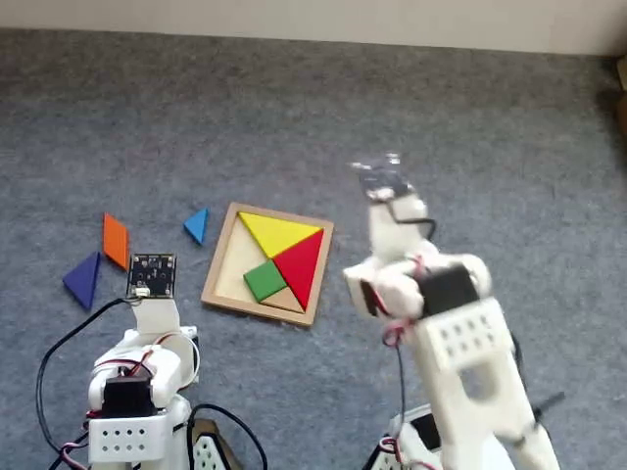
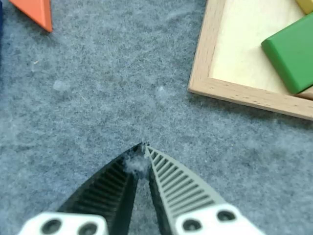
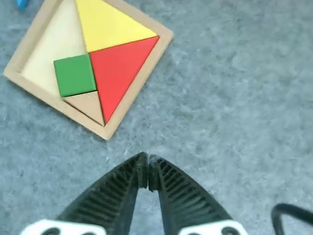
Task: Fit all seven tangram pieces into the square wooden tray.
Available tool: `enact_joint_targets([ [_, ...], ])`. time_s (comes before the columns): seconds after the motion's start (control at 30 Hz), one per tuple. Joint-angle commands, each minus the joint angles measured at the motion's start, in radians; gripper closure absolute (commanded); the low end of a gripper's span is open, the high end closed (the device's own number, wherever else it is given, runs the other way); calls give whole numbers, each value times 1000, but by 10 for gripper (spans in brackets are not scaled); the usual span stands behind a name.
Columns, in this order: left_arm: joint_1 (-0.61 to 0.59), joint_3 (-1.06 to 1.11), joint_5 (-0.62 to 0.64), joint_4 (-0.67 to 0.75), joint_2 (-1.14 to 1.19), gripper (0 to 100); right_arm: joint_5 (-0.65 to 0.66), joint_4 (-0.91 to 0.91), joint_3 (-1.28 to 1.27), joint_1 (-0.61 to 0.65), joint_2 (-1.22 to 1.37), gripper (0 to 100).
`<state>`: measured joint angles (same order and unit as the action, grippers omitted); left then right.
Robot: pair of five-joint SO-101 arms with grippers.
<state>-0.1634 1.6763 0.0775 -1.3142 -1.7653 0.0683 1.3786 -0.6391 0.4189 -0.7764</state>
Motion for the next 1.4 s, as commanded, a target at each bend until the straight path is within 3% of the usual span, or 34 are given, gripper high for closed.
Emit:
enact_joint_targets([
  [0.0,-7,19,-5,-5,-47,995,11,30,-102,-47,-245,980],
  [0.3,-7,19,-5,-5,-47,995,3,-41,-364,-64,-553,980],
  [0.6,-5,19,-5,-5,-47,995,3,-219,-639,-314,-740,980],
  [0.83,16,10,-6,-5,-47,995,2,-277,-812,-329,-835,980],
  [1.03,-53,-188,-9,-5,-47,995,2,-278,-955,-329,-934,980],
  [1.1,-88,-288,-84,-5,-47,995,2,-278,-1004,-329,-981,980],
  [1.23,-140,-418,-410,-6,-47,995,2,-278,-1093,-329,-1067,980],
  [1.37,-145,-522,-448,-6,-33,995,2,-278,-1138,-329,-1052,980],
])
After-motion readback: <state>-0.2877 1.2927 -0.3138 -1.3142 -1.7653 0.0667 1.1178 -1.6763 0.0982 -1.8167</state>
